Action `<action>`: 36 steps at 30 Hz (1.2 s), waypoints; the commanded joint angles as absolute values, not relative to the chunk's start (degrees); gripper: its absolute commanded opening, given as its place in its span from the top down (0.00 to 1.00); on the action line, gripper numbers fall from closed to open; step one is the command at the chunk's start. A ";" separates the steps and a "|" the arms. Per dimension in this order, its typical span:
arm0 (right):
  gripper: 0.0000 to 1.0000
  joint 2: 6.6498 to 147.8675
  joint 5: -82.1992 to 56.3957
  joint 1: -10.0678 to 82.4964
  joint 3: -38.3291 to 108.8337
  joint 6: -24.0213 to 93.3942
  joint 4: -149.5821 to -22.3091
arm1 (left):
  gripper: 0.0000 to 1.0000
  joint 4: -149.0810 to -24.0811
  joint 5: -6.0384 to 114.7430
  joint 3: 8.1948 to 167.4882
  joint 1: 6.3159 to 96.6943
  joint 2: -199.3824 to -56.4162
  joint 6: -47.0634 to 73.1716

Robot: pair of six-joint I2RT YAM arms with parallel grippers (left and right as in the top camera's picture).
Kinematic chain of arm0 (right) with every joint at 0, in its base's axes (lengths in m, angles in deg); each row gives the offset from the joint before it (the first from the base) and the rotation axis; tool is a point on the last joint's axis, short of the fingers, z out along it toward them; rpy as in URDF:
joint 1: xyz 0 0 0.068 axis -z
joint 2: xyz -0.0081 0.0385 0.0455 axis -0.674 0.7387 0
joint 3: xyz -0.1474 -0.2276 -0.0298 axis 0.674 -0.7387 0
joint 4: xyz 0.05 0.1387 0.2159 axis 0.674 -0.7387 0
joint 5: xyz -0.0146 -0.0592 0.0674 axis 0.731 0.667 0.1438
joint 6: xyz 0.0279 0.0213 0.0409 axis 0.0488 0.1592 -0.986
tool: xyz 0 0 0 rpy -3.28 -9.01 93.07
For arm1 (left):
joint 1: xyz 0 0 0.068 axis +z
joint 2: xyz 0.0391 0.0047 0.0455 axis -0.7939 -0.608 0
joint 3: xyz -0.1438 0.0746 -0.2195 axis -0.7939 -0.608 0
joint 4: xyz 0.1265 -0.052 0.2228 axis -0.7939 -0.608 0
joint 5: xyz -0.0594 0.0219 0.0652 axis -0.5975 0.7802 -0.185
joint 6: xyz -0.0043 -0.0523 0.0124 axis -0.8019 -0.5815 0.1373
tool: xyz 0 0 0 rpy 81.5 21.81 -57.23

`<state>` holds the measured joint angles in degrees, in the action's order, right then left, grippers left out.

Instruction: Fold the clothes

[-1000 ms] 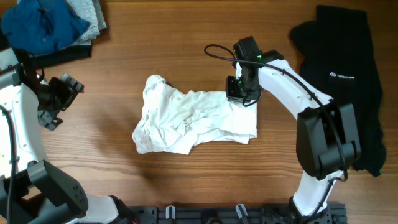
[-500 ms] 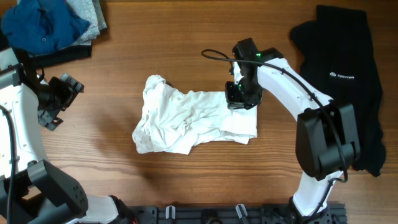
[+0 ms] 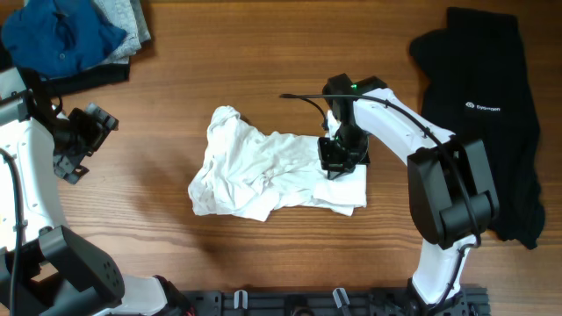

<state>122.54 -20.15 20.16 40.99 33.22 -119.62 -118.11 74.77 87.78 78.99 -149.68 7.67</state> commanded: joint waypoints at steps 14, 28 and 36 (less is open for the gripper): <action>0.69 109.42 -15.64 20.09 41.27 33.16 -125.69 | 0.00 -117.56 74.29 88.61 79.30 -149.16 8.39; 0.64 110.34 -22.94 20.38 24.51 31.82 -109.37 | 0.00 -117.15 74.29 88.61 79.30 -149.16 8.39; 0.64 112.00 -16.21 20.49 23.55 28.70 -109.50 | 0.00 -117.08 74.29 88.58 79.30 -149.16 8.39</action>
